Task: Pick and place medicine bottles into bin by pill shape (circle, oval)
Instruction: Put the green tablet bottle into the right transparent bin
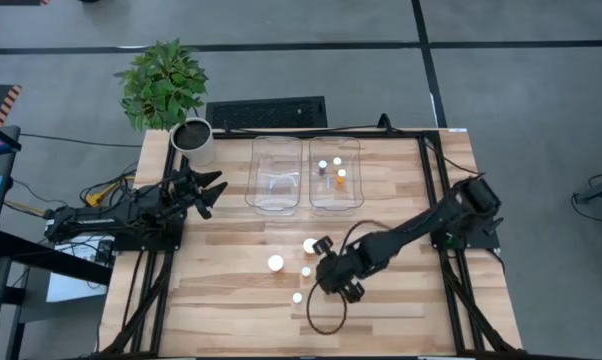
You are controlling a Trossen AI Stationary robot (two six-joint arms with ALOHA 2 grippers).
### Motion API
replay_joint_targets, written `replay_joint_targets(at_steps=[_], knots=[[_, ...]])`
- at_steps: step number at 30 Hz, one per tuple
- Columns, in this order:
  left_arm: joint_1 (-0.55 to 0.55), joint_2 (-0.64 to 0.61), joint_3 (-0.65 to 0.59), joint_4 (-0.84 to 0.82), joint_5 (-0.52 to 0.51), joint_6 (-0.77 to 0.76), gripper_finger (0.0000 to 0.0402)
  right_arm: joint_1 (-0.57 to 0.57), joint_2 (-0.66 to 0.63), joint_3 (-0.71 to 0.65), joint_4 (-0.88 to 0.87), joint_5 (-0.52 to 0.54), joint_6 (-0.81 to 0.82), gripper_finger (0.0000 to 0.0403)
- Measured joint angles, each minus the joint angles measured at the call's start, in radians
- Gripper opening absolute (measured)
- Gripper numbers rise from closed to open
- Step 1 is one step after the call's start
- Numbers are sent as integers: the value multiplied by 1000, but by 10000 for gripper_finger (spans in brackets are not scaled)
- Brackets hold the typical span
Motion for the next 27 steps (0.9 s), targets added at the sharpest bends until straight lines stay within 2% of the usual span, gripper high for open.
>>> replay_joint_targets(at_steps=[5, 10, 16, 21, 24, 27], knots=[[0, 0, 0, -1, 0, 0, 240, -46, -161, -99, 160, -43, 104, 122], [0, 0, 0, -2, 0, 0, 240, -88, -375, -358, 525, -43, 180, 122], [0, 0, 0, -1, 0, 0, 240, -144, -578, -711, 981, 99, 312, 123], [0, 0, 0, -4, 0, 0, 240, -152, -623, -927, 1348, 167, 394, 123], [0, 0, 0, -9, 0, 0, 240, -120, -596, -1004, 1445, 225, 435, 123], [0, 0, 0, -9, 0, 0, 240, -74, -538, -1038, 1470, 303, 470, 123]])
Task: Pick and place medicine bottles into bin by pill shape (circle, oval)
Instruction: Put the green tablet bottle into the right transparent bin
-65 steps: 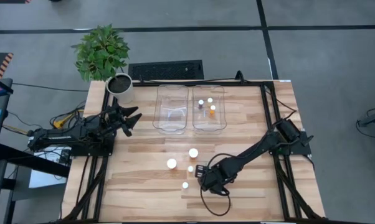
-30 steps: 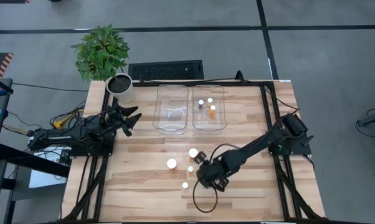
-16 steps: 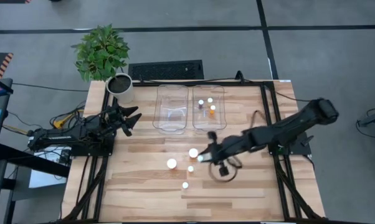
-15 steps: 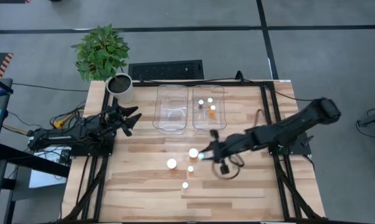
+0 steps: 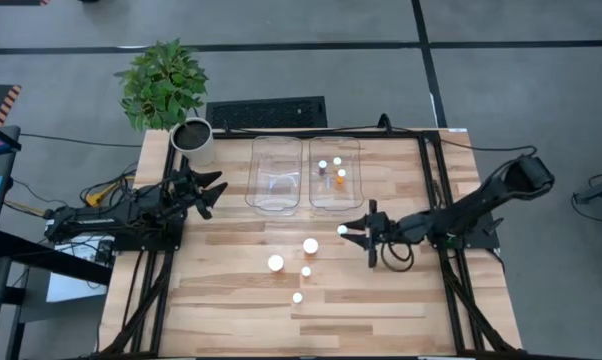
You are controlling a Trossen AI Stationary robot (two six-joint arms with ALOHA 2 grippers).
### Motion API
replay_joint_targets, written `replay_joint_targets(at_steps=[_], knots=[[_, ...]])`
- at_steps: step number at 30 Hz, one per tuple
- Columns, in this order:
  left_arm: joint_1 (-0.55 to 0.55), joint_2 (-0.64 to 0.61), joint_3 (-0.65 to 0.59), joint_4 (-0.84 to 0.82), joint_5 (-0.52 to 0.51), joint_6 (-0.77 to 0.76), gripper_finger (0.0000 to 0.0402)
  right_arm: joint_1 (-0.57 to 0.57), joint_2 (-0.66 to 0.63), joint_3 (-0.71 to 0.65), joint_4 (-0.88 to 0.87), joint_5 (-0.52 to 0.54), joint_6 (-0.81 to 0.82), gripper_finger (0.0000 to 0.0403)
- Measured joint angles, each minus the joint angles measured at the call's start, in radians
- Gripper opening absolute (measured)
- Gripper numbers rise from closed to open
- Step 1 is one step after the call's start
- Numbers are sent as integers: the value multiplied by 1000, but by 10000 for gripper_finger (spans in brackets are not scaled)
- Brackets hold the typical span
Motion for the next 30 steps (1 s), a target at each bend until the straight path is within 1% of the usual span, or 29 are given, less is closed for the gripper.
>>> replay_joint_targets(at_steps=[6, 9, 15, 20, 26, 30], knots=[[0, 0, 0, 0, -3, 0, 240, 79, 146, -7, 130, 116, 15, 123], [0, 0, 0, 0, -11, -1, 240, 99, 231, -7, 184, 160, 61, 123], [0, 0, 0, 0, -25, -1, 240, 102, 407, -7, 311, 179, 158, 123], [0, 0, 0, 0, -25, -2, 240, 103, 540, -6, 472, 181, 168, 123], [0, 0, 0, 0, -26, -5, 240, 103, 649, -2, 531, 181, 188, 123], [0, 0, 0, 0, -26, -4, 240, 103, 691, 5, 575, 183, 192, 123]])
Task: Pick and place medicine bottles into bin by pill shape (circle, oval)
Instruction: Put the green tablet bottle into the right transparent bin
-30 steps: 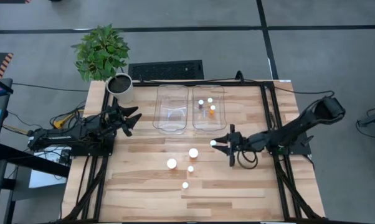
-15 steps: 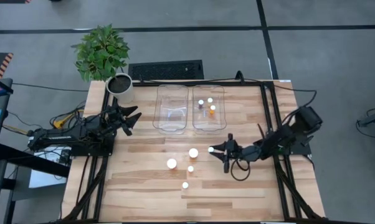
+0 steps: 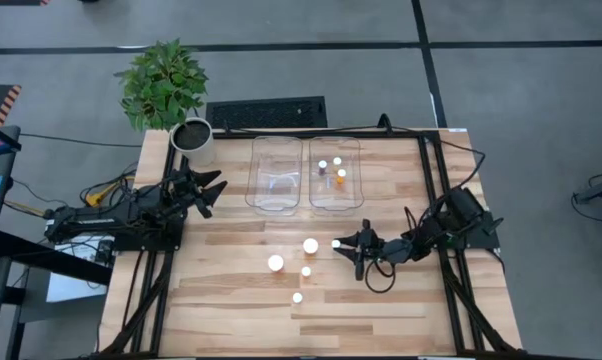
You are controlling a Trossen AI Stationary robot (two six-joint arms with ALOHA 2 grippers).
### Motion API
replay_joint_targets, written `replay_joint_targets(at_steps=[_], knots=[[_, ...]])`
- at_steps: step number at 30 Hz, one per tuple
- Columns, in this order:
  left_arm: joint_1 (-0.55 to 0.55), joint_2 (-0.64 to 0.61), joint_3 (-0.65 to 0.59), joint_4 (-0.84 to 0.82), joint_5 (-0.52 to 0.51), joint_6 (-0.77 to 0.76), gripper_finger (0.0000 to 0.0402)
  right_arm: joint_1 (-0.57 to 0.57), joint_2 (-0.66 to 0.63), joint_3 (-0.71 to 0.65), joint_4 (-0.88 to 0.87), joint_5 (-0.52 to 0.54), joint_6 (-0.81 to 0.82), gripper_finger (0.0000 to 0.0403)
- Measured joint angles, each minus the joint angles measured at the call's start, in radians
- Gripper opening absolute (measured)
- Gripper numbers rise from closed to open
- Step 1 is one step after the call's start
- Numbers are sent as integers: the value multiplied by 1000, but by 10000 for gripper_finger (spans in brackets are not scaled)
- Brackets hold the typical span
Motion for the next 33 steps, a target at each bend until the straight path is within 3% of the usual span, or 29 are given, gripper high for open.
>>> replay_joint_targets(at_steps=[11, 25, 33], knots=[[0, 0, 0, 0, 0, 0, 240, 1, -9, 6, -19, -2, -8, 129], [0, 0, 0, 0, 0, 0, 240, 21, -9, 5, -22, -8, -9, 218], [0, 0, 0, 0, 0, -3, 240, 20, -52, 5, -38, -8, -79, 229]])
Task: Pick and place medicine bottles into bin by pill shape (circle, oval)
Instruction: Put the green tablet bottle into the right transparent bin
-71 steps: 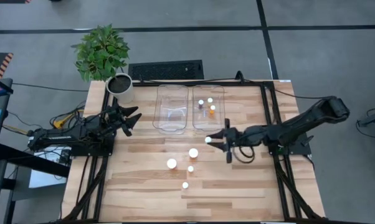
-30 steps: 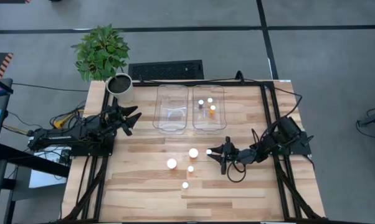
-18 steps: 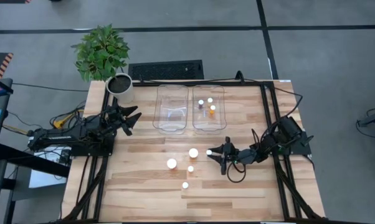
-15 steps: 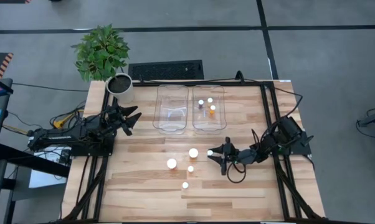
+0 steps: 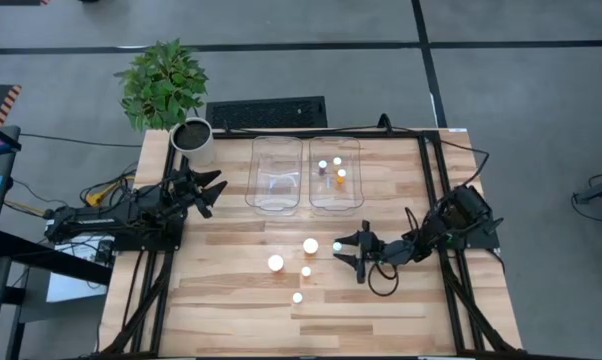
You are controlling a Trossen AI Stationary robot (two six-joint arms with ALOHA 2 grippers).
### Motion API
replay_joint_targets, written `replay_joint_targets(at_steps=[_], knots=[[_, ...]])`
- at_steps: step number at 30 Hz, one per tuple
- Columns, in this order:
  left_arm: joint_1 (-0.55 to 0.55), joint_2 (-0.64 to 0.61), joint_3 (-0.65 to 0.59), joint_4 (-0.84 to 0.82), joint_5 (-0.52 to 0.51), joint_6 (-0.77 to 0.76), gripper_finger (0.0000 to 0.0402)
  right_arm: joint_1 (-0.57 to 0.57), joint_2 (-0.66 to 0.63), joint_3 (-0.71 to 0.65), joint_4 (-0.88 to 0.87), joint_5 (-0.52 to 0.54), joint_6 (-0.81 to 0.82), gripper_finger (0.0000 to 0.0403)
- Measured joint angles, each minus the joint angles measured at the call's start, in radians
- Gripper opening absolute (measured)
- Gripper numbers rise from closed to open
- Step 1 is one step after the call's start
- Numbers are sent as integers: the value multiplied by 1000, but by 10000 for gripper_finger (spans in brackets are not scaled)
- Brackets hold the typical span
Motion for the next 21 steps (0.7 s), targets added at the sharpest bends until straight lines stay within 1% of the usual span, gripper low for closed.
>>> replay_joint_targets(at_steps=[2, 6, 10, 13, 15, 17, 21], knots=[[0, 0, 0, 0, 0, 0, 240, -1, -31, 0, -39, 0, -15, 230], [0, 0, 0, 0, 0, 0, 240, -10, -125, 0, -206, 0, -15, 230], [0, 0, 0, 0, 0, 0, 240, -22, -261, 0, -383, -5, -16, 230], [0, 0, 0, 0, 0, 0, 240, -45, -382, 1, -523, -41, -19, 230], [0, 0, 0, 0, 0, 0, 240, -66, -457, 19, -670, -79, -25, 230], [0, 0, 0, 0, 0, 0, 240, -90, -535, 64, -859, -115, -42, 230], [0, 0, 0, 0, 0, 0, 240, -140, -628, 228, -1292, -200, -101, 230]])
